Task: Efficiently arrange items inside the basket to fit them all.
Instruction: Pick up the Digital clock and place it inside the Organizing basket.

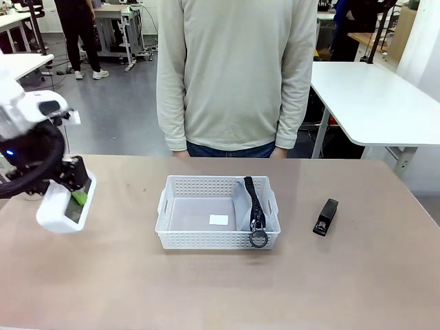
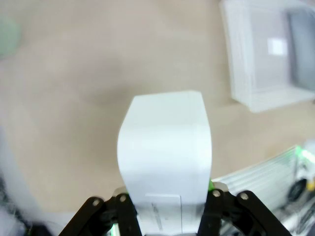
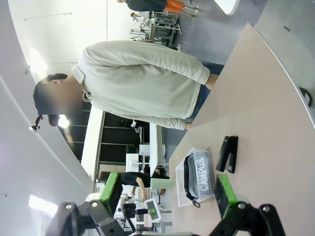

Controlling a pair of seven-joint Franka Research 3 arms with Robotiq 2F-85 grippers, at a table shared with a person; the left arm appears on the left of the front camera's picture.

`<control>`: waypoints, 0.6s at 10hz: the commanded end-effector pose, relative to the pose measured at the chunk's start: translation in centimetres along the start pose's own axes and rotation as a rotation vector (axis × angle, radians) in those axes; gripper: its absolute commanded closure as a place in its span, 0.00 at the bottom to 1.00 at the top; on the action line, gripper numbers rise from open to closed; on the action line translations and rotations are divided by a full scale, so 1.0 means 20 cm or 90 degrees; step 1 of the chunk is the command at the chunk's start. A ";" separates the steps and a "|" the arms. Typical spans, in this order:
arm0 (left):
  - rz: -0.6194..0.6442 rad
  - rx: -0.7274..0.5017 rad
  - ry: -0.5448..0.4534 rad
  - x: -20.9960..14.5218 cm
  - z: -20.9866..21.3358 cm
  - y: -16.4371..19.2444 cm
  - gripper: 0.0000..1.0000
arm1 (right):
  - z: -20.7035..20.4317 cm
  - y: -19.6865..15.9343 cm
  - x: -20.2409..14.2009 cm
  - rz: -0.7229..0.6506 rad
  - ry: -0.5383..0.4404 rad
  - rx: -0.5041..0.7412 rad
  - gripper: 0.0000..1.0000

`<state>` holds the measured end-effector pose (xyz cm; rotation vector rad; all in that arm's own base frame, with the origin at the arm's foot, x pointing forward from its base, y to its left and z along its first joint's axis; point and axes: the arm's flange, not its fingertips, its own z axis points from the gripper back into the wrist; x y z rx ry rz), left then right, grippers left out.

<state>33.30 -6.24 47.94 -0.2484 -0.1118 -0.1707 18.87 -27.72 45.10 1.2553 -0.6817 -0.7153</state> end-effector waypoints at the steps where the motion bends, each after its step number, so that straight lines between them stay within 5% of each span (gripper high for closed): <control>1: -0.123 -0.081 -0.002 -0.10 0.00 0.02 1.00 | -0.01 0.01 0.01 0.018 -0.006 0.013 0.00; 2: -0.069 -0.070 -0.020 -0.09 -0.02 0.00 1.00 | -0.01 0.01 0.01 0.018 -0.006 0.013 0.00; 3: -0.076 -0.031 -0.018 -0.04 0.07 -0.02 0.62 | -0.01 0.01 0.01 0.018 -0.006 0.013 0.00; 6: -0.076 -0.031 -0.018 -0.04 0.07 -0.02 0.62 | -0.01 0.01 0.01 0.018 -0.006 0.013 0.00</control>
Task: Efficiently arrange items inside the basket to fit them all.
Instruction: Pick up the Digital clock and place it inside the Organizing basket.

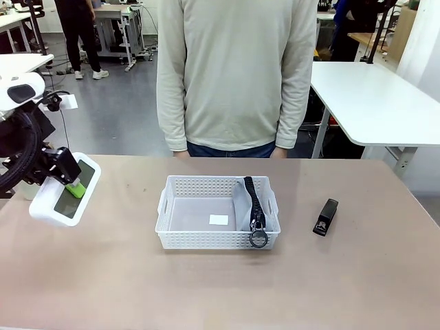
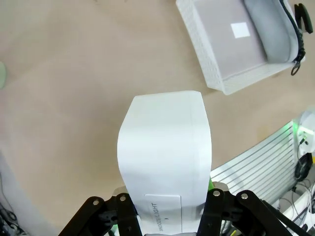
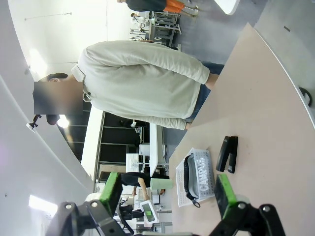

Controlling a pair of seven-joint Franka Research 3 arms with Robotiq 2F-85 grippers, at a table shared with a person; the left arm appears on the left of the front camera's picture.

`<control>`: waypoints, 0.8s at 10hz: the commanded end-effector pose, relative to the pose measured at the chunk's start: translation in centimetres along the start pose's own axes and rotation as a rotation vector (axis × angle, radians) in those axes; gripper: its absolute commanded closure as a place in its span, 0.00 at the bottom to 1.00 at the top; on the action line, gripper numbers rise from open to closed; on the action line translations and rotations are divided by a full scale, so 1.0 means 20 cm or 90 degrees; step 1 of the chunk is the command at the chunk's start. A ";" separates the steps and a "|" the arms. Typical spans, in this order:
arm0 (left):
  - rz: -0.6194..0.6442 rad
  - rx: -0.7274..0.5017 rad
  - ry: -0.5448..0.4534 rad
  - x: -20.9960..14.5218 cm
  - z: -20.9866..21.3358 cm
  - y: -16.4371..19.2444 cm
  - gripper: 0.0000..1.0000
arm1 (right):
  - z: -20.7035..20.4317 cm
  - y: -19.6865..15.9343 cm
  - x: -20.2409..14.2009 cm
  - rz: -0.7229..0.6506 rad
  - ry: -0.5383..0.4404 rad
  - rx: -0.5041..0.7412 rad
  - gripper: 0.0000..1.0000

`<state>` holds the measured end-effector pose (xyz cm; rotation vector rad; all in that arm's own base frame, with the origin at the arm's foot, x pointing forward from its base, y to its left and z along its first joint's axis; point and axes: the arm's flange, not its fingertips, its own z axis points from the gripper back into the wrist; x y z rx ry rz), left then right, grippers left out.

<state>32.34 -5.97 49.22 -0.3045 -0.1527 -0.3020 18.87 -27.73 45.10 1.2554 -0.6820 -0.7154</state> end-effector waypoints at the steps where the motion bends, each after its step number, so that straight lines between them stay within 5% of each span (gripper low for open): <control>1: -0.003 -0.002 -0.002 0.00 0.01 -0.01 0.50 | -0.01 0.01 0.01 0.018 -0.006 0.013 0.00; 4: -0.124 0.128 0.044 0.44 0.01 -0.43 0.50 | -0.01 0.01 0.01 0.018 -0.006 0.013 0.00; 8: -0.254 0.185 0.064 0.87 -0.45 -0.88 0.50 | -0.01 0.01 0.01 0.018 -0.006 0.013 0.00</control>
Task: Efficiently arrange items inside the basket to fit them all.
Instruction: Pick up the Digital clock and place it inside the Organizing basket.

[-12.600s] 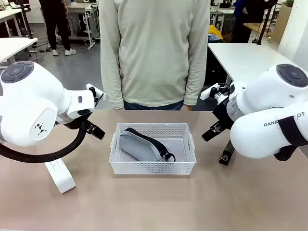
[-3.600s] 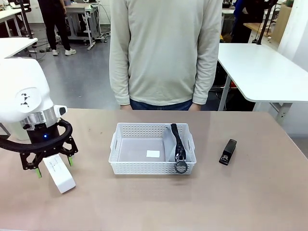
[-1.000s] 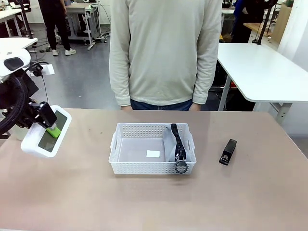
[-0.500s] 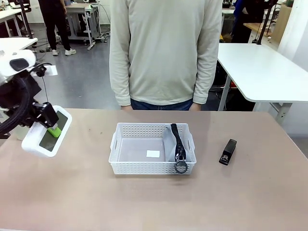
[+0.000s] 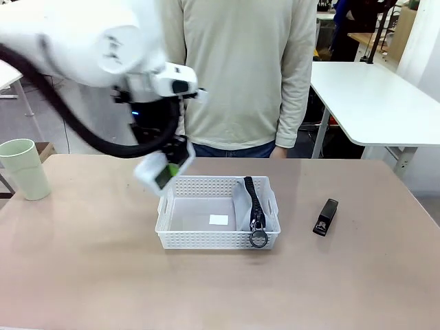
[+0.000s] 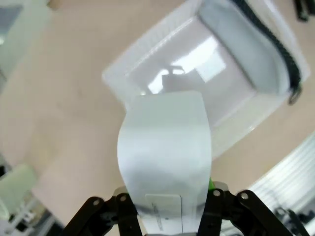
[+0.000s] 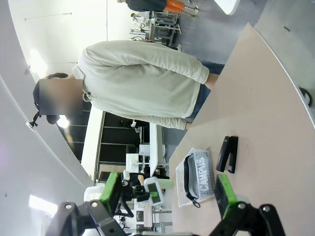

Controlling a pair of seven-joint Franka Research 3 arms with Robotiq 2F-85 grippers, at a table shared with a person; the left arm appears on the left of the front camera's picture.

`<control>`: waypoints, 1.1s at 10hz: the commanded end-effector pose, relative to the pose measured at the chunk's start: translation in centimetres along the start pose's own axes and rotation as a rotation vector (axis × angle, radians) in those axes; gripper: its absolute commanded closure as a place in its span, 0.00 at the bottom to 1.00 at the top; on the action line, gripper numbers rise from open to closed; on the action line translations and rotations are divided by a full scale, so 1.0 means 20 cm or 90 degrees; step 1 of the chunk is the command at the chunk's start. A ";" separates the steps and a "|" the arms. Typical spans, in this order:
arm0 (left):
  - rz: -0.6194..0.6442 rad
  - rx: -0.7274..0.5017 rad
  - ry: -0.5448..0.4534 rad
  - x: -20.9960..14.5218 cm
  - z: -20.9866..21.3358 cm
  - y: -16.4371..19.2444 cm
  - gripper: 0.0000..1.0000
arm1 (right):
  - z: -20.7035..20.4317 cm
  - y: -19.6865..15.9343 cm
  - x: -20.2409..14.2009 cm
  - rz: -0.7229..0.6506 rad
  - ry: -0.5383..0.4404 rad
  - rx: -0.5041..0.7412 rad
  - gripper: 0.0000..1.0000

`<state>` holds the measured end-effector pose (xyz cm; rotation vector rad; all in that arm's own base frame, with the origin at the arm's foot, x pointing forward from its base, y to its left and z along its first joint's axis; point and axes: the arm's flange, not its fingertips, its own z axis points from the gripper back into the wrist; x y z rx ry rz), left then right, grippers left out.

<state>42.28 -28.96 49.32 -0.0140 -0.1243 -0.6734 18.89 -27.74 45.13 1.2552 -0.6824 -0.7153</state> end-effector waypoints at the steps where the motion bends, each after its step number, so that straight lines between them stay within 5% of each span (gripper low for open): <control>1: -0.039 0.078 -0.029 0.18 -0.18 -0.03 0.50 | -0.01 0.01 0.01 0.018 -0.006 0.013 0.00; 6: -0.171 0.072 0.040 0.30 -0.59 -0.26 0.50 | -0.01 0.01 0.01 0.018 -0.006 0.013 0.00; 11: -0.206 0.060 0.118 0.25 -0.77 -0.36 0.50 | -0.01 0.01 0.01 0.018 -0.006 0.013 0.00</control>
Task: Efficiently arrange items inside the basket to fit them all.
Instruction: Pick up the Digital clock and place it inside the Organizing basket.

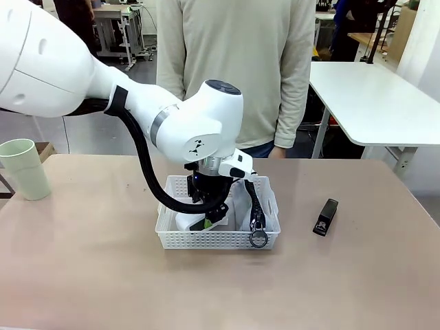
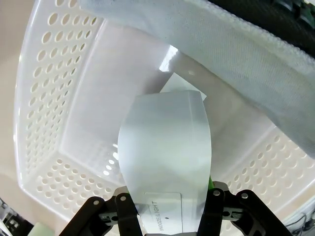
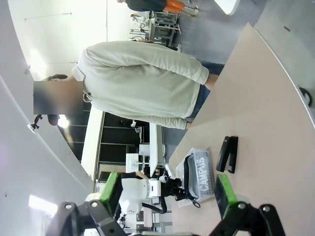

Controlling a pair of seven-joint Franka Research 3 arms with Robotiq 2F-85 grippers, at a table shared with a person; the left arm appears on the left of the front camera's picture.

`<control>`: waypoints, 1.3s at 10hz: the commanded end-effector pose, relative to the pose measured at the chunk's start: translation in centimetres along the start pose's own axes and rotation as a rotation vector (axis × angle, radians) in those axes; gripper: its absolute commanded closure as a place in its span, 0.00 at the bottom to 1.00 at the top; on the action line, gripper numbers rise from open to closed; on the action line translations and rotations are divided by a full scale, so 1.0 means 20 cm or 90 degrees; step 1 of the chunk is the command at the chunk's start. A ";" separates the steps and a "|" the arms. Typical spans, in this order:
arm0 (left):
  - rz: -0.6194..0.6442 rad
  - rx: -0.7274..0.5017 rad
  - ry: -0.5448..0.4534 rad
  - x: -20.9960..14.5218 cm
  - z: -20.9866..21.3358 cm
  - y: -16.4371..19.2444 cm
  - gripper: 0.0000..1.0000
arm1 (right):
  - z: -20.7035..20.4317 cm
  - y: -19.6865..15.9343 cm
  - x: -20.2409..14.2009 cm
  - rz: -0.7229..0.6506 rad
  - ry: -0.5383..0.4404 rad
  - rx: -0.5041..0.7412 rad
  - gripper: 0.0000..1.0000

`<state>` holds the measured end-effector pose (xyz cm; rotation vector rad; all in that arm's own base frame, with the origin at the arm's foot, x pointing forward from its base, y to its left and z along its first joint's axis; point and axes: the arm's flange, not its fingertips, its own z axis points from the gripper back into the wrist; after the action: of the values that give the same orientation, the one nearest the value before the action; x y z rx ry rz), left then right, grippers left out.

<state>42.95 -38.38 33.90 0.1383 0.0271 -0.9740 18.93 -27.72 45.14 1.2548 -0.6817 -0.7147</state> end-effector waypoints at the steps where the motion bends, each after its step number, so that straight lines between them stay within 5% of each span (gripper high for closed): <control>1: -0.007 0.012 0.003 0.01 0.02 0.02 0.50 | 0.00 0.01 0.01 0.018 -0.007 0.014 0.00; 3: -0.003 0.005 0.011 0.01 0.02 0.03 0.50 | 0.00 0.01 0.01 0.018 -0.007 0.014 0.00; 4: -0.002 0.000 0.014 0.01 0.01 0.03 0.16 | 0.00 0.01 0.01 0.018 -0.007 0.014 0.00; 5: -0.006 0.001 0.013 0.01 0.01 0.04 0.00 | 0.00 0.01 0.01 0.018 -0.007 0.014 0.00; 13: 0.053 -0.022 -0.075 -0.09 0.25 0.13 0.00 | 0.00 0.01 0.01 0.018 -0.007 0.014 0.00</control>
<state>44.48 -37.62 37.68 0.0938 -0.0341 -0.9122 18.93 -27.72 45.14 1.2548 -0.6816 -0.7144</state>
